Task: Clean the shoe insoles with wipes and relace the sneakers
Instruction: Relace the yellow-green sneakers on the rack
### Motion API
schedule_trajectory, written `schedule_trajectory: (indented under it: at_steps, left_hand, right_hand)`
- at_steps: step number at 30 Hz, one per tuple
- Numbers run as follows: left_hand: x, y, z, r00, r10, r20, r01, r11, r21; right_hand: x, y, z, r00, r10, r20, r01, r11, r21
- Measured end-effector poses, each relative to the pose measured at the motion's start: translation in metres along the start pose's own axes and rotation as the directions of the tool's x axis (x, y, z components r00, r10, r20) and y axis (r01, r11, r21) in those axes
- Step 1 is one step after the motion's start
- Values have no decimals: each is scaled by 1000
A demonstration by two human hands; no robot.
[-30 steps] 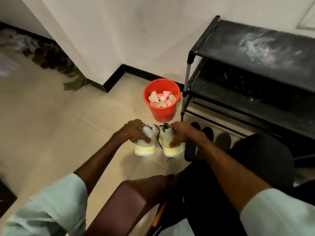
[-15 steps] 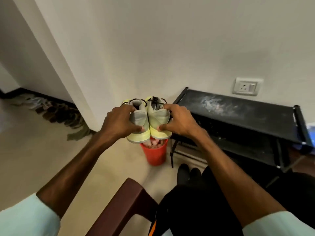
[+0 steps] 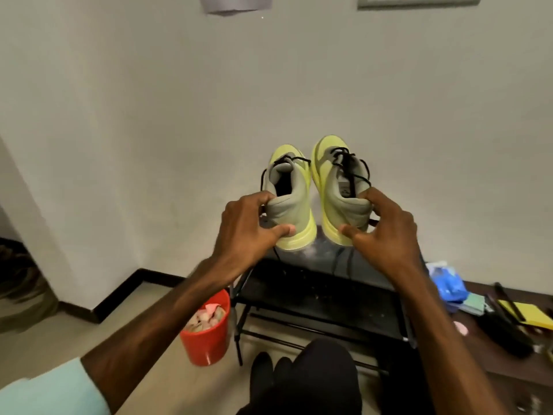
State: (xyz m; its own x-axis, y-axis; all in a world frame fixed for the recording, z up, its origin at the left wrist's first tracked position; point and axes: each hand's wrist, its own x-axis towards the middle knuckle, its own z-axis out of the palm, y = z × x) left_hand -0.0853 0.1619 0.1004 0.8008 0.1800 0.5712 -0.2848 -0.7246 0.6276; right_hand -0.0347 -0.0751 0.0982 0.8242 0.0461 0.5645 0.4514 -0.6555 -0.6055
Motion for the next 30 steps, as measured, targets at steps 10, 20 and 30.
schedule_trajectory:
  at_steps: [10, 20, 30]
  left_hand:
    - [25, -7, 125, 984, -13, 176, -1, 997, 78]
    - [29, -50, 181, 953, -61, 298, -7, 975, 222]
    - [38, -70, 187, 942, -125, 311, 2, 930, 367]
  right_hand:
    - [-3, 100, 3, 958, 266, -108, -281, 944, -175]
    - [-9, 157, 66, 901, 431, 53, -420, 895, -150]
    - [-14, 177, 83, 928, 372, 19, -370, 925, -87]
